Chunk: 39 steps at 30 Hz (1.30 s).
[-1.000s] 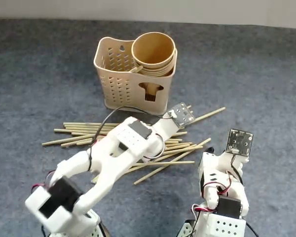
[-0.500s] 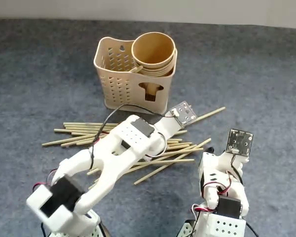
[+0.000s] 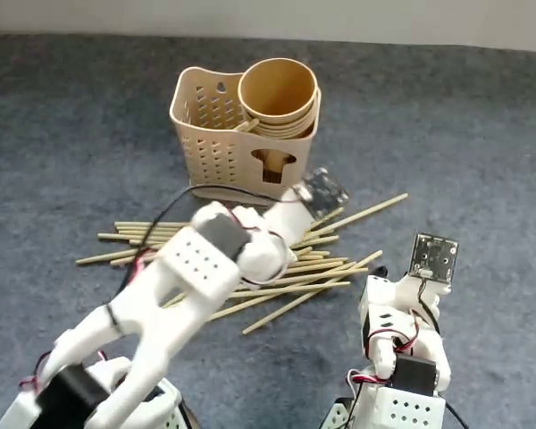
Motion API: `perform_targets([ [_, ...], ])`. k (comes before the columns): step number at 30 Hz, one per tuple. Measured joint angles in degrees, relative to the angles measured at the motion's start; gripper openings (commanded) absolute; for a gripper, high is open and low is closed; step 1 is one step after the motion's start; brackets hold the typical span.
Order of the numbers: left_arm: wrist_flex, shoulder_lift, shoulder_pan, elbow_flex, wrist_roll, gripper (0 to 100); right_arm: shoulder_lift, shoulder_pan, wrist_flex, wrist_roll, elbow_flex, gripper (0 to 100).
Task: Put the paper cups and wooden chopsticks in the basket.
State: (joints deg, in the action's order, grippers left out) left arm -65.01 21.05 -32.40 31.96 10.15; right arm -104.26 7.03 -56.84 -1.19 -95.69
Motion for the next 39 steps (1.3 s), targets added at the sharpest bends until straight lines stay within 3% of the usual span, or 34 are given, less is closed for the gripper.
perform_targets([
  [5,-2.5,10.2,4.5,-1.1,0.2,1,0.0,0.0,0.0,0.0,0.0,14.5],
  [11,-9.1,19.0,5.0,-9.7,0.3,1,0.0,0.0,0.0,0.0,0.0,14.5],
  [24,-11.6,20.9,13.7,-34.3,0.3,1,0.0,0.0,0.0,0.0,0.0,14.5],
  [35,3.7,21.4,18.0,-39.5,0.3,1,0.0,0.0,0.0,0.0,0.0,14.5],
  [39,13.5,21.4,18.3,-36.5,-4.1,1,0.0,0.0,0.0,0.0,0.0,14.5],
])
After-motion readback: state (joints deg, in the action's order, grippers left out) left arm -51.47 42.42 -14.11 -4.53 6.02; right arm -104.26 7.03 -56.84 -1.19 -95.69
